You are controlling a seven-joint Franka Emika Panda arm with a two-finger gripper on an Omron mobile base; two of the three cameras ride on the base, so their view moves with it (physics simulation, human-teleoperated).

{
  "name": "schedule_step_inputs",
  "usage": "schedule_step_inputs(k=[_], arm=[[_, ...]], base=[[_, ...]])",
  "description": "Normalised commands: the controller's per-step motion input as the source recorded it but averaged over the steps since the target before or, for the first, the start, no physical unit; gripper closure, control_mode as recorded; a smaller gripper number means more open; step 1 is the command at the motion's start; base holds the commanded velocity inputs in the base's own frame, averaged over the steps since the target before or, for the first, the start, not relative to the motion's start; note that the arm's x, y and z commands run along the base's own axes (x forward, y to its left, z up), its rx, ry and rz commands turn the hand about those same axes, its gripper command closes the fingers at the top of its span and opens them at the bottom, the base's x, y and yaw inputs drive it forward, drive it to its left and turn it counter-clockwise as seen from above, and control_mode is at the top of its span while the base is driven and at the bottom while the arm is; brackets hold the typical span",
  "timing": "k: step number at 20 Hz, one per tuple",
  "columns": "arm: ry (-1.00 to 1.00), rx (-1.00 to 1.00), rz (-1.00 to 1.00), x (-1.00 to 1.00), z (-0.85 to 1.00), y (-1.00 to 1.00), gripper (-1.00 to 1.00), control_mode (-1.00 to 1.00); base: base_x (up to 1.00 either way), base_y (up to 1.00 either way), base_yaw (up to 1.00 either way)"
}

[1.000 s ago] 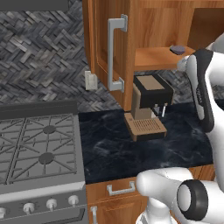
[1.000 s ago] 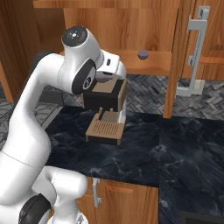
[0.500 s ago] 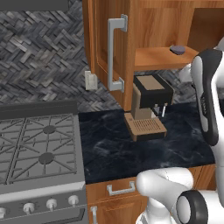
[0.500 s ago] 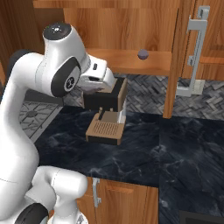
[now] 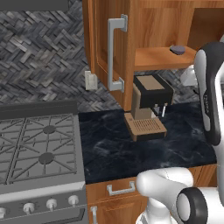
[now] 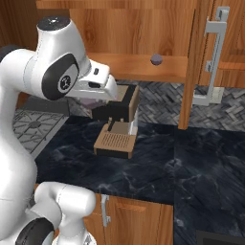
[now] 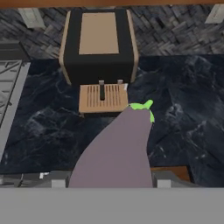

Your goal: Pick the eggplants from the cabinet and place them in one bowl. Pick the potato from the sink and place it in the other bowl.

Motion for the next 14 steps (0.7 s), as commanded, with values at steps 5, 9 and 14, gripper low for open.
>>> schedule_step_inputs(k=[5,9,14], arm=[[0.0,0.0,0.0,-0.07,-0.36,0.03,1.0,-1.0],[0.04,0.0,0.0,-0.23,-0.55,0.13,1.0,-1.0],[0.13,0.0,0.0,-0.27,-0.58,0.23,1.0,-1.0]], base=[[0.0,0.0,0.0],[0.0,0.0,0.0],[0.0,0.0,0.0]])
